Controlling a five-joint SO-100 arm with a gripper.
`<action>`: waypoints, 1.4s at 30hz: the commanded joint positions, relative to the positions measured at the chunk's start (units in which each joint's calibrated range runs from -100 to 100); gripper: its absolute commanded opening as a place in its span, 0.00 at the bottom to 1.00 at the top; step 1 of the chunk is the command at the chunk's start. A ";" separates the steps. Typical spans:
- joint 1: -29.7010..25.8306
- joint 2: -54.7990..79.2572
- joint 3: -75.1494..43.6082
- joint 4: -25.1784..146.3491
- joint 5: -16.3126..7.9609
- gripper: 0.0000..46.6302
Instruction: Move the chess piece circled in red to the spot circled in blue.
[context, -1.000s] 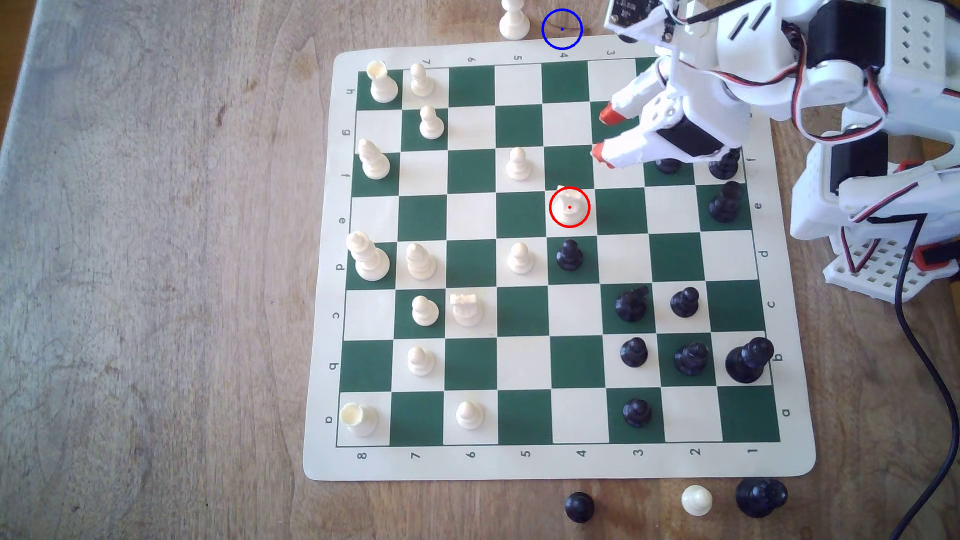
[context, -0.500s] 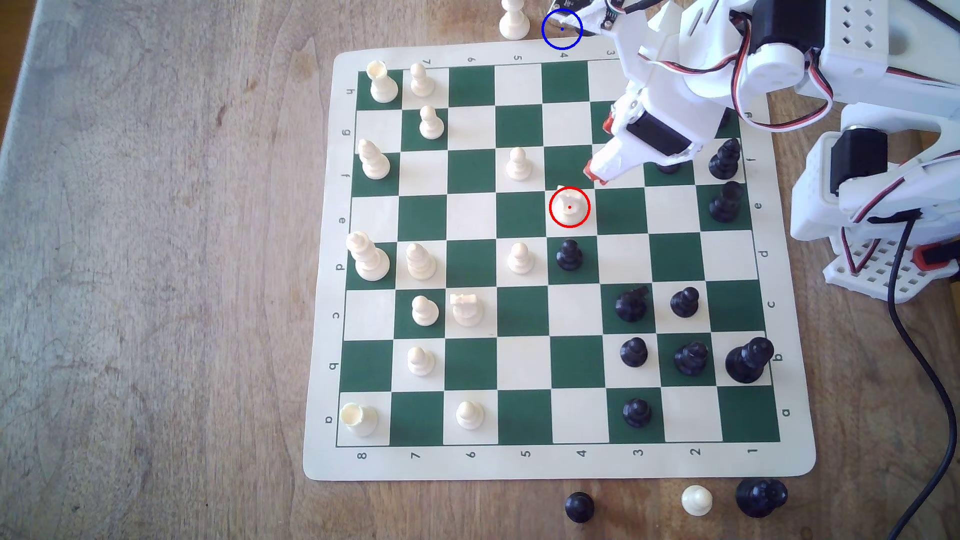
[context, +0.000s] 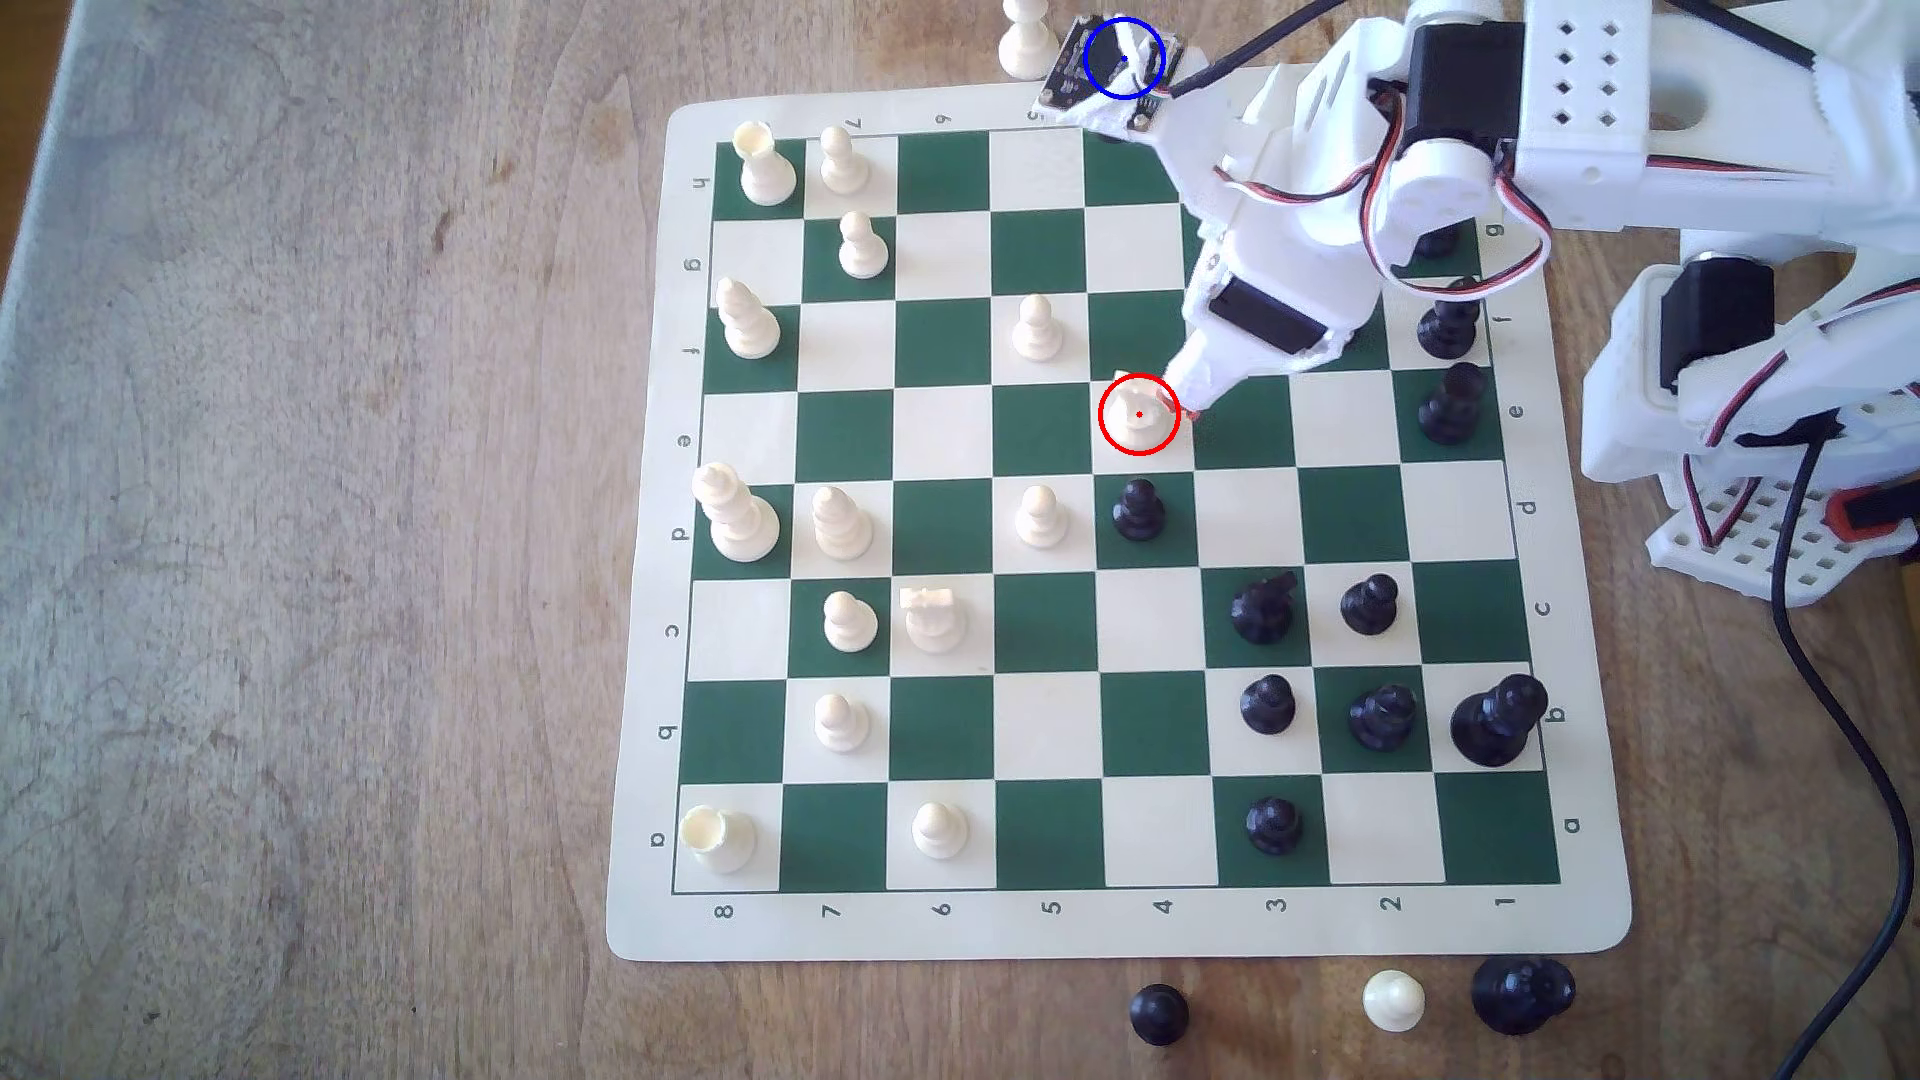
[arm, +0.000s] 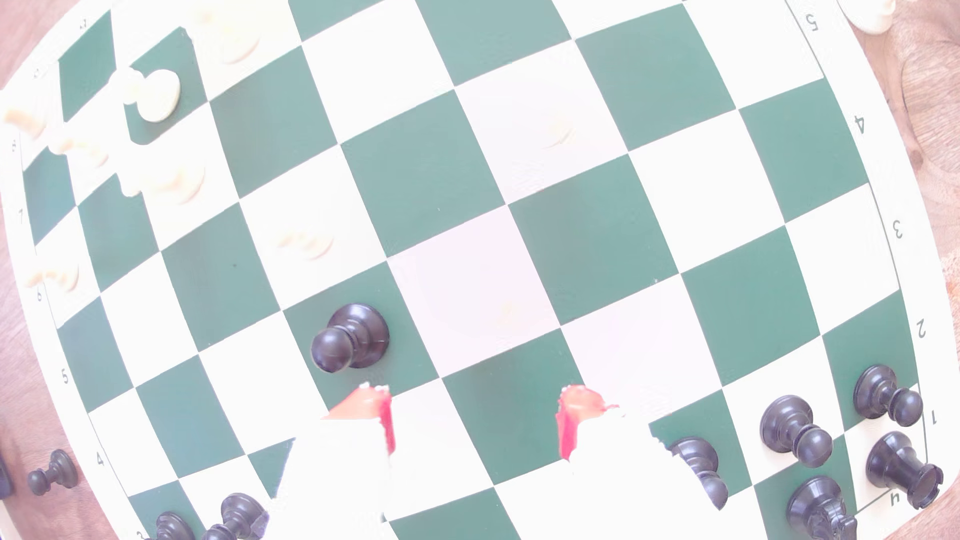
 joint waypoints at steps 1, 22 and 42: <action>-1.24 1.05 -0.99 -1.68 0.00 0.33; -2.57 8.43 3.27 -11.67 -0.93 0.33; -2.18 12.76 4.99 -21.50 -1.81 0.30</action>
